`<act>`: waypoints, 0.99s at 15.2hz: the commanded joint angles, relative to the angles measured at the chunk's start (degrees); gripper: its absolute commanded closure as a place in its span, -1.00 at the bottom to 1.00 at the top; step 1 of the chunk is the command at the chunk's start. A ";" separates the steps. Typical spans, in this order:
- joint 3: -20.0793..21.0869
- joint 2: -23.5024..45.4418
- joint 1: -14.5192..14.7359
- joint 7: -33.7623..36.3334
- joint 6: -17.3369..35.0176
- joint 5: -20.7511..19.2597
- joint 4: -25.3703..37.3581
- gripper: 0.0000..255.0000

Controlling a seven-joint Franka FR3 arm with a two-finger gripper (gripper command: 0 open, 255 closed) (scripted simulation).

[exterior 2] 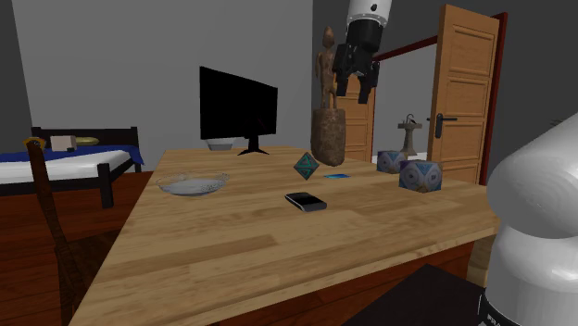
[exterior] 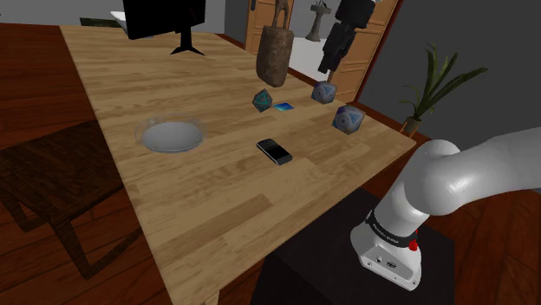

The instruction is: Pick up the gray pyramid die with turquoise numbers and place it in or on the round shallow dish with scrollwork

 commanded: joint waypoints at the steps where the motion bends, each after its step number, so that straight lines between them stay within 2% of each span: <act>1: 0.00 0.00 0.00 0.00 0.00 0.00 0.00 -1.00; 8: -10.21 15.24 1.83 -13.52 4.34 4.87 5.67 -1.00; 15: -18.27 34.19 3.29 -28.18 3.14 14.44 16.70 -1.00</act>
